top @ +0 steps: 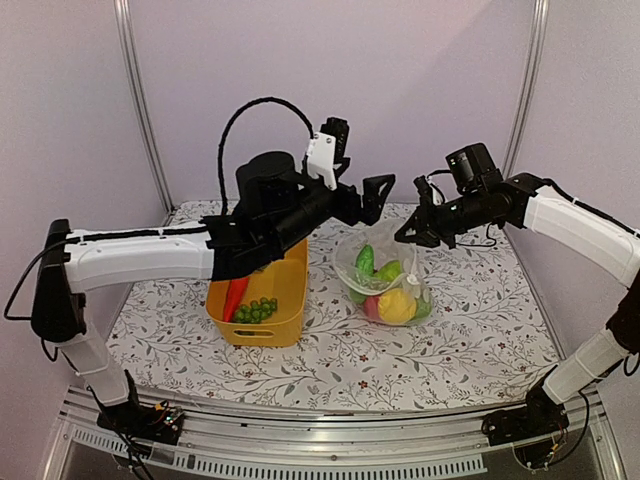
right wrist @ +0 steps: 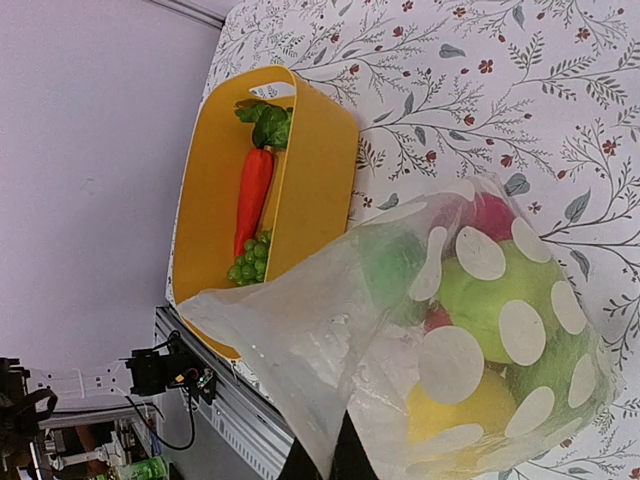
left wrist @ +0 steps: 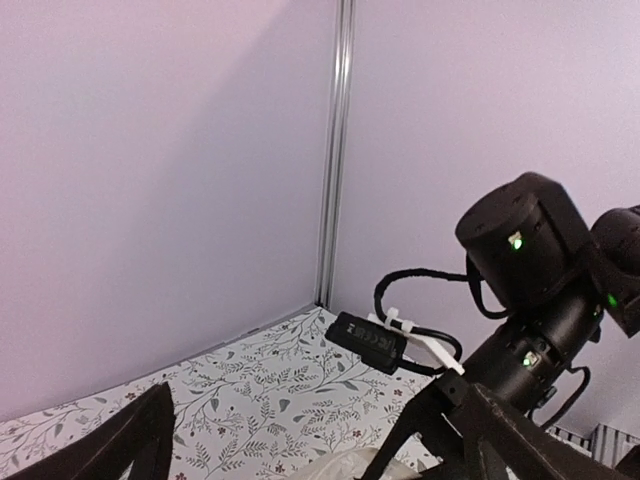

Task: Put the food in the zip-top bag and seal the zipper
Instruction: Place the fake vegetable in the zipper food storage bag, then adjust the zipper food storage bag at the center of the board.

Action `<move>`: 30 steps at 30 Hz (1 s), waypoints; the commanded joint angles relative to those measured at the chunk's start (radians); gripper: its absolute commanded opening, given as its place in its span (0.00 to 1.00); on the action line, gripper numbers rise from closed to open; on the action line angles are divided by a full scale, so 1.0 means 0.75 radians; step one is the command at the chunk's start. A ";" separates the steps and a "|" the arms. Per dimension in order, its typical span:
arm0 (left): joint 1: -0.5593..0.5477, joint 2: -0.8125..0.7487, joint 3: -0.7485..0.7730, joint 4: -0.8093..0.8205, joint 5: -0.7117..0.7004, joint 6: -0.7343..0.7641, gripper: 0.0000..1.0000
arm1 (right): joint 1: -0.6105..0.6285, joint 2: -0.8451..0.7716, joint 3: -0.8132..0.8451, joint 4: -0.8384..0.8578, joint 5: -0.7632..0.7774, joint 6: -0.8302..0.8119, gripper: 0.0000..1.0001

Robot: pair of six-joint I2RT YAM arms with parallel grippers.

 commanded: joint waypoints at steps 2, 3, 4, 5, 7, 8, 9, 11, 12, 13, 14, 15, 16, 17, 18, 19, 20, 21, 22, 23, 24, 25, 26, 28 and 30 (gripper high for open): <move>-0.002 -0.245 0.006 -0.456 -0.113 -0.130 1.00 | -0.004 -0.032 -0.019 0.076 -0.022 0.017 0.00; 0.001 -0.269 0.006 -0.535 -0.100 -0.132 1.00 | -0.004 -0.037 -0.027 0.084 -0.021 0.018 0.00; 0.002 -0.292 0.013 -0.595 -0.111 -0.143 1.00 | -0.004 -0.039 -0.034 0.091 -0.022 0.018 0.00; 0.002 -0.312 0.017 -0.695 -0.134 -0.167 1.00 | -0.004 -0.043 -0.038 0.096 -0.021 0.019 0.00; 0.003 -0.365 -0.010 -0.806 -0.200 -0.271 1.00 | -0.005 -0.046 -0.041 0.101 -0.015 0.018 0.00; 0.007 -0.389 -0.037 -0.848 -0.220 -0.330 1.00 | -0.003 -0.050 -0.042 0.104 -0.008 0.012 0.00; 0.014 -0.410 -0.081 -0.883 -0.230 -0.399 1.00 | -0.004 -0.054 -0.044 0.113 -0.001 0.010 0.00; 0.029 -0.430 -0.167 -0.904 -0.156 -0.460 1.00 | -0.006 -0.060 -0.048 0.126 0.007 0.010 0.00; 0.032 -0.439 -0.213 -0.897 -0.156 -0.518 1.00 | -0.006 -0.060 -0.047 0.134 0.007 0.010 0.00; 0.041 -0.452 -0.270 -0.868 -0.157 -0.595 1.00 | -0.006 -0.060 -0.048 0.140 0.007 0.010 0.00; 0.060 -0.469 -0.351 -0.790 -0.090 -0.643 0.99 | -0.006 -0.060 -0.049 0.147 0.009 0.010 0.00; 0.085 -0.477 -0.420 -0.653 -0.002 -0.668 0.95 | -0.006 -0.061 -0.053 0.157 0.011 0.010 0.00; 0.104 -0.471 -0.462 -0.560 0.045 -0.727 0.89 | -0.006 -0.063 -0.057 0.167 0.014 0.008 0.00; 0.122 -0.446 -0.479 -0.520 0.080 -0.810 0.84 | -0.006 -0.066 -0.061 0.180 0.018 0.006 0.00; 0.140 -0.414 -0.476 -0.498 0.128 -0.861 0.78 | -0.006 -0.068 -0.063 0.194 0.022 0.006 0.00; 0.150 -0.370 -0.457 -0.484 0.175 -0.908 0.72 | -0.006 -0.074 -0.066 0.208 0.029 0.001 0.00; 0.156 -0.325 -0.437 -0.465 0.216 -0.938 0.65 | -0.006 -0.082 -0.067 0.227 0.038 -0.002 0.00; 0.156 -0.267 -0.420 -0.443 0.261 -0.960 0.60 | -0.006 -0.087 -0.074 0.248 0.049 -0.004 0.00; 0.156 -0.224 -0.405 -0.415 0.288 -0.979 0.57 | -0.008 -0.103 -0.081 0.271 0.063 -0.005 0.00; 0.154 -0.188 -0.400 -0.376 0.311 -1.001 0.55 | -0.008 -0.116 -0.086 0.294 0.078 -0.005 0.00; 0.154 -0.156 -0.400 -0.338 0.337 -1.025 0.53 | -0.008 -0.126 -0.094 0.315 0.093 -0.003 0.00; 0.153 -0.126 -0.400 -0.307 0.353 -1.045 0.52 | -0.008 -0.145 -0.104 0.344 0.107 0.000 0.00; 0.153 -0.101 -0.395 -0.283 0.357 -1.065 0.52 | -0.008 -0.154 -0.121 0.364 0.118 0.003 0.00; 0.154 -0.046 -0.380 -0.250 0.412 -1.096 0.51 | -0.007 -0.178 -0.167 0.399 0.129 0.012 0.00; 0.154 0.002 -0.359 -0.231 0.432 -1.123 0.51 | -0.008 -0.194 -0.222 0.418 0.126 0.030 0.00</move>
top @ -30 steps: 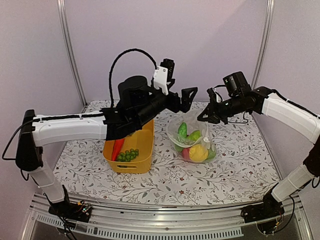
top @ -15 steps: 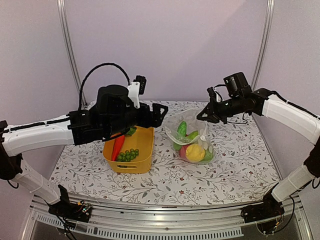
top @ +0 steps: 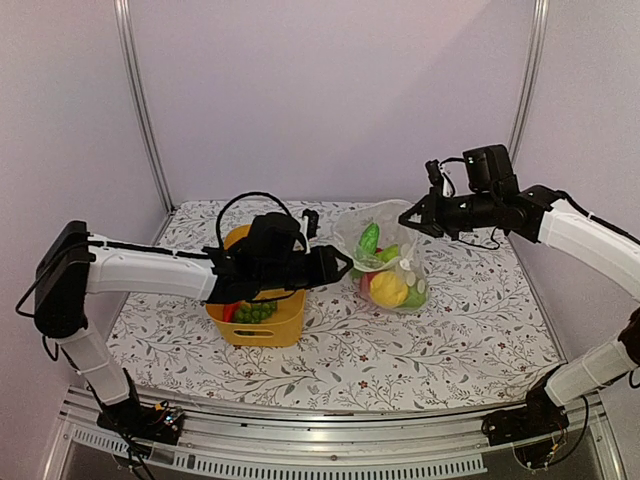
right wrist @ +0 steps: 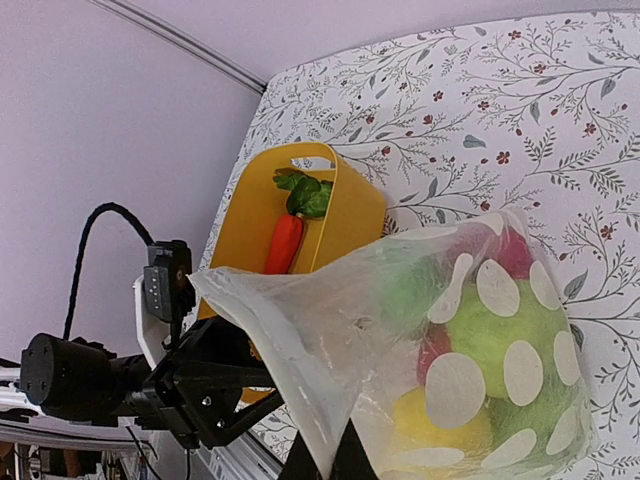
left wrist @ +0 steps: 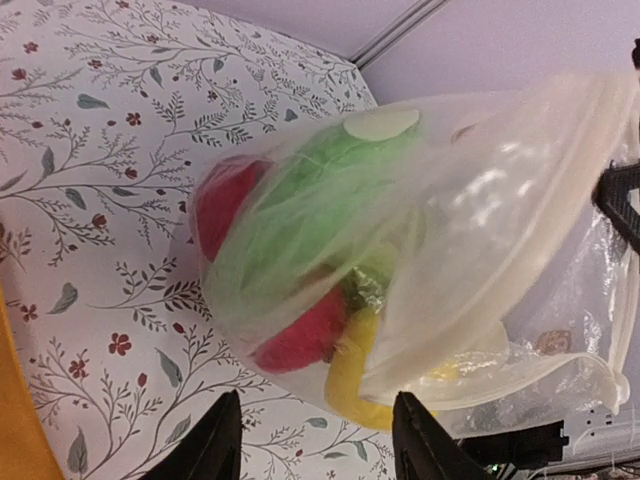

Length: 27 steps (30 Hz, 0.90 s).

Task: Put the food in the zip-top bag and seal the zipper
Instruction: Adjust the zipper food storage bag at the center of the board.

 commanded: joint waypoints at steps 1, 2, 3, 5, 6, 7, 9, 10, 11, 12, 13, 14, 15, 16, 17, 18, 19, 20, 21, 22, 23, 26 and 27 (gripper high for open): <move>0.002 0.097 0.071 0.129 0.118 -0.141 0.51 | -0.007 -0.063 -0.109 0.133 0.031 0.020 0.00; 0.004 0.119 0.082 0.127 0.115 -0.167 0.51 | -0.007 -0.061 -0.134 0.140 0.022 0.023 0.00; 0.009 0.141 0.090 0.123 0.107 -0.202 0.51 | -0.007 -0.062 -0.158 0.147 0.016 0.027 0.00; 0.024 0.179 0.097 0.155 0.124 -0.269 0.48 | -0.007 -0.071 -0.205 0.163 0.018 0.033 0.00; 0.031 0.195 0.096 0.192 0.143 -0.290 0.46 | -0.007 -0.075 -0.223 0.166 0.018 0.038 0.00; 0.034 0.211 0.096 0.220 0.155 -0.305 0.44 | -0.007 -0.080 -0.235 0.169 0.016 0.041 0.00; 0.038 0.235 0.111 0.227 0.162 -0.316 0.42 | -0.007 -0.089 -0.251 0.168 0.017 0.040 0.00; 0.042 0.246 0.116 0.224 0.168 -0.333 0.40 | -0.007 -0.091 -0.258 0.166 0.019 0.040 0.00; 0.049 0.256 0.113 0.226 0.178 -0.356 0.38 | -0.007 -0.095 -0.261 0.163 0.020 0.040 0.00; 0.055 0.264 0.107 0.235 0.198 -0.379 0.35 | -0.007 -0.096 -0.262 0.160 0.022 0.038 0.00; 0.058 0.269 0.104 0.234 0.208 -0.391 0.34 | -0.007 -0.099 -0.261 0.159 0.024 0.036 0.00; 0.059 0.271 0.104 0.227 0.215 -0.394 0.33 | -0.007 -0.101 -0.261 0.158 0.026 0.037 0.00; 0.059 0.271 0.106 0.223 0.221 -0.390 0.32 | -0.007 -0.102 -0.262 0.160 0.029 0.037 0.00; 0.059 0.271 0.107 0.221 0.229 -0.386 0.32 | -0.007 -0.103 -0.262 0.161 0.032 0.038 0.00; 0.059 0.268 0.111 0.218 0.235 -0.380 0.31 | -0.007 -0.104 -0.264 0.161 0.036 0.040 0.00; 0.057 0.265 0.116 0.214 0.241 -0.372 0.31 | -0.007 -0.104 -0.264 0.162 0.041 0.043 0.00; 0.052 0.262 0.122 0.212 0.249 -0.362 0.31 | -0.007 -0.104 -0.265 0.165 0.044 0.046 0.00; 0.047 0.259 0.130 0.208 0.257 -0.351 0.31 | -0.007 -0.104 -0.267 0.169 0.046 0.047 0.00; 0.041 0.254 0.138 0.193 0.261 -0.341 0.33 | -0.007 -0.104 -0.267 0.173 0.048 0.049 0.00; 0.033 0.247 0.140 0.169 0.258 -0.339 0.35 | -0.007 -0.102 -0.266 0.175 0.049 0.050 0.00; 0.021 0.234 0.135 0.168 0.252 -0.339 0.37 | -0.007 -0.099 -0.262 0.174 0.052 0.049 0.00; -0.004 0.202 0.105 0.186 0.225 -0.344 0.36 | -0.007 -0.094 -0.260 0.175 0.066 0.042 0.00; -0.007 0.195 0.098 0.180 0.219 -0.352 0.36 | -0.007 -0.094 -0.262 0.179 0.070 0.042 0.00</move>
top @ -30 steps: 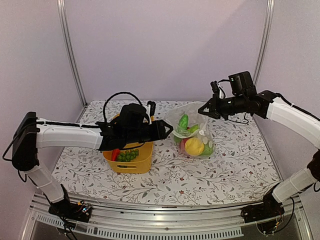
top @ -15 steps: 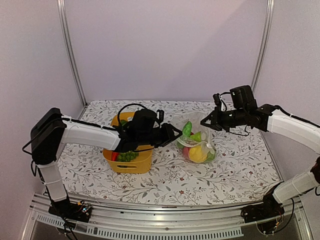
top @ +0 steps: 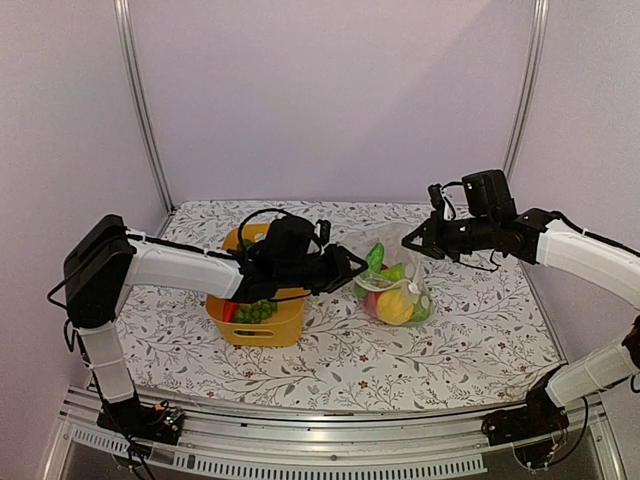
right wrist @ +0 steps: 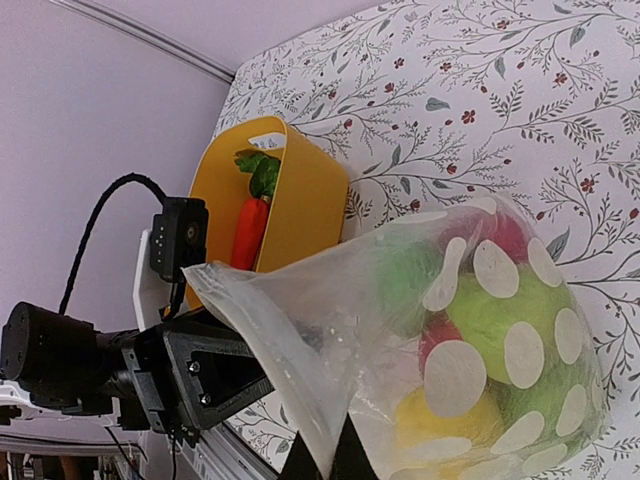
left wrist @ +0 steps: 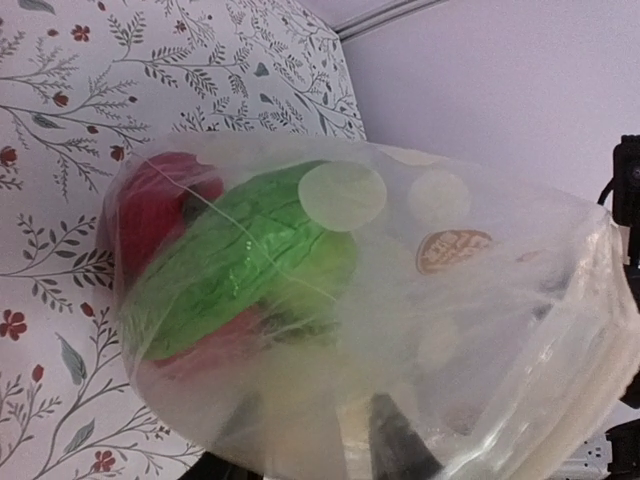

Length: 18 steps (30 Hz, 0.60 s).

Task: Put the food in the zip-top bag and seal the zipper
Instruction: Adjust the zipper food storage bag at the center of the board.

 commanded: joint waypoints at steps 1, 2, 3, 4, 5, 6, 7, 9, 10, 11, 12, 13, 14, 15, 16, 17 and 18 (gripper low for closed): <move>-0.038 -0.059 -0.019 -0.015 -0.016 -0.006 0.34 | -0.007 -0.024 -0.009 0.043 0.039 -0.001 0.00; -0.041 -0.062 -0.030 -0.015 -0.024 -0.013 0.33 | -0.006 -0.023 -0.010 0.045 0.039 0.000 0.00; -0.043 -0.065 -0.041 -0.015 -0.029 -0.024 0.31 | -0.007 -0.021 -0.011 0.047 0.037 0.000 0.00; -0.044 -0.063 -0.052 -0.013 -0.031 -0.035 0.29 | -0.007 -0.020 -0.013 0.049 0.035 -0.001 0.00; -0.044 -0.059 -0.056 -0.010 -0.029 -0.042 0.28 | -0.007 -0.020 -0.014 0.049 0.035 -0.001 0.00; -0.044 -0.055 -0.059 -0.009 -0.027 -0.047 0.27 | -0.007 -0.021 -0.015 0.049 0.035 -0.001 0.00; -0.043 -0.051 -0.058 -0.008 -0.027 -0.048 0.25 | -0.007 -0.021 -0.016 0.048 0.035 -0.001 0.00; -0.046 -0.050 -0.057 -0.005 -0.027 -0.044 0.22 | -0.007 -0.024 -0.017 0.046 0.036 -0.003 0.00; -0.045 -0.050 -0.055 -0.001 -0.027 -0.038 0.19 | -0.007 -0.023 -0.017 0.047 0.035 -0.006 0.00; -0.045 -0.051 -0.052 0.000 -0.026 -0.030 0.15 | -0.007 -0.021 -0.014 0.046 0.035 -0.010 0.00; -0.046 -0.052 -0.049 -0.001 -0.023 -0.022 0.12 | -0.007 -0.019 -0.010 0.044 0.034 -0.013 0.00; -0.045 -0.054 -0.043 -0.002 -0.020 -0.010 0.08 | -0.008 -0.016 -0.005 0.040 0.035 -0.015 0.00; -0.042 -0.064 -0.035 -0.005 -0.018 0.013 0.04 | -0.007 -0.014 0.003 0.032 0.039 -0.020 0.00; -0.040 -0.073 -0.023 -0.016 -0.020 0.042 0.00 | -0.007 -0.012 0.032 0.013 0.052 -0.031 0.00; -0.040 -0.087 0.008 -0.038 -0.024 0.077 0.00 | -0.007 -0.007 0.067 -0.023 0.073 -0.052 0.00; -0.038 -0.097 0.043 -0.061 -0.023 0.118 0.00 | -0.006 -0.002 0.109 -0.078 0.108 -0.070 0.00; -0.038 -0.108 0.078 -0.076 -0.015 0.169 0.00 | -0.007 0.005 0.161 -0.137 0.152 -0.101 0.00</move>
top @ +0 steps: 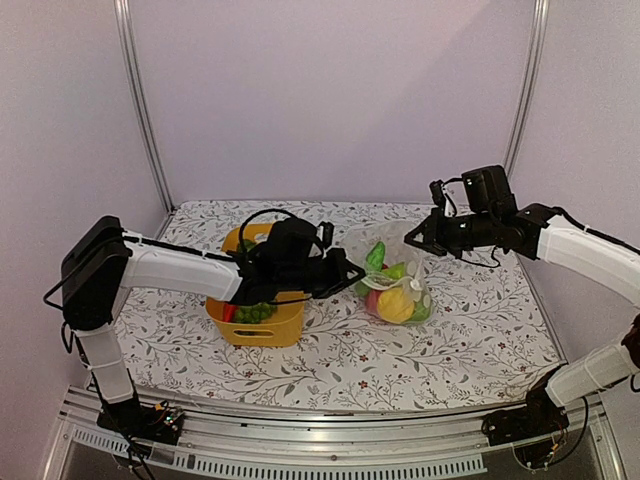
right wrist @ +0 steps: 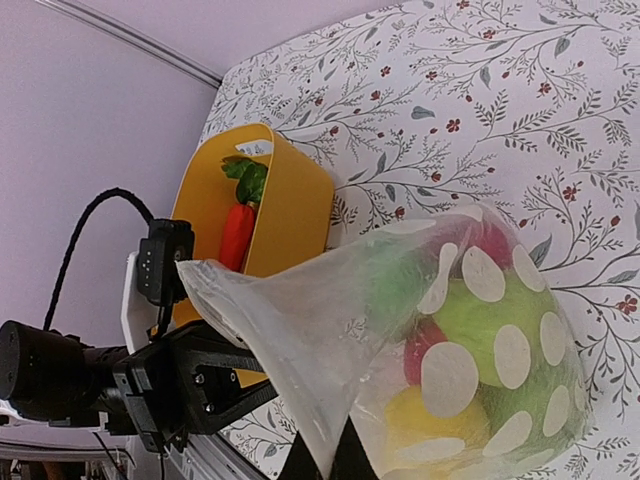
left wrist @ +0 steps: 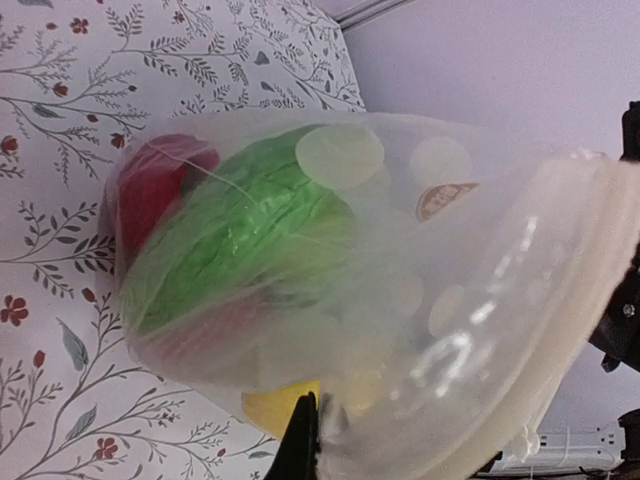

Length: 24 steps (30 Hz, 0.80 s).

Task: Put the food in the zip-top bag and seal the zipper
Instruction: Adjust the zipper food storage bag at the center of the board.

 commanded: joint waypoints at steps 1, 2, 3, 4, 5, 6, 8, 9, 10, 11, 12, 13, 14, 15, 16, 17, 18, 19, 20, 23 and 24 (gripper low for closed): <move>-0.005 -0.093 0.151 -0.068 0.009 0.216 0.00 | -0.007 0.012 0.194 -0.218 0.172 -0.127 0.00; -0.008 -0.101 0.200 -0.092 0.021 0.303 0.00 | -0.007 0.022 0.241 -0.302 0.237 -0.146 0.00; -0.017 -0.106 0.246 -0.116 0.019 0.367 0.00 | -0.009 0.037 0.285 -0.368 0.281 -0.171 0.00; -0.028 -0.110 0.282 -0.128 0.018 0.426 0.00 | -0.009 0.051 0.318 -0.426 0.312 -0.191 0.00; -0.037 -0.112 0.303 -0.127 0.028 0.468 0.00 | -0.009 0.071 0.343 -0.471 0.331 -0.220 0.00; -0.041 -0.112 0.314 -0.114 0.040 0.497 0.00 | -0.009 0.082 0.357 -0.497 0.339 -0.233 0.00; -0.042 -0.103 0.310 -0.064 0.076 0.512 0.00 | -0.008 0.106 0.366 -0.527 0.340 -0.259 0.00; -0.039 -0.091 0.312 -0.057 0.092 0.501 0.00 | -0.009 0.113 0.368 -0.534 0.339 -0.263 0.00; -0.033 -0.074 0.322 -0.058 0.110 0.493 0.00 | -0.009 0.123 0.373 -0.543 0.340 -0.266 0.00; -0.023 -0.057 0.341 -0.064 0.129 0.490 0.00 | -0.009 0.129 0.381 -0.555 0.339 -0.270 0.00; -0.019 -0.041 0.361 -0.075 0.143 0.489 0.00 | -0.009 0.145 0.390 -0.564 0.340 -0.273 0.00; -0.013 -0.028 0.393 -0.091 0.156 0.491 0.00 | -0.009 0.153 0.397 -0.569 0.342 -0.273 0.00; -0.008 -0.014 0.420 -0.105 0.164 0.496 0.00 | -0.009 0.157 0.405 -0.571 0.346 -0.271 0.00; -0.005 -0.002 0.443 -0.121 0.167 0.498 0.00 | -0.009 0.159 0.408 -0.571 0.348 -0.267 0.00; 0.002 0.011 0.467 -0.142 0.162 0.492 0.00 | -0.009 0.157 0.416 -0.569 0.350 -0.266 0.00; 0.010 0.026 0.492 -0.164 0.157 0.482 0.00 | -0.009 0.153 0.422 -0.565 0.352 -0.265 0.00; 0.015 0.040 0.509 -0.177 0.157 0.471 0.00 | -0.008 0.148 0.428 -0.563 0.358 -0.263 0.00; 0.022 0.054 0.525 -0.185 0.161 0.459 0.00 | -0.011 0.143 0.434 -0.562 0.360 -0.263 0.00; 0.028 0.064 0.539 -0.192 0.166 0.445 0.00 | -0.010 0.139 0.439 -0.561 0.361 -0.266 0.00; 0.038 0.097 0.567 -0.217 0.188 0.420 0.00 | -0.010 0.125 0.444 -0.561 0.363 -0.267 0.00; 0.043 0.105 0.569 -0.218 0.196 0.412 0.00 | -0.010 0.122 0.440 -0.559 0.363 -0.267 0.00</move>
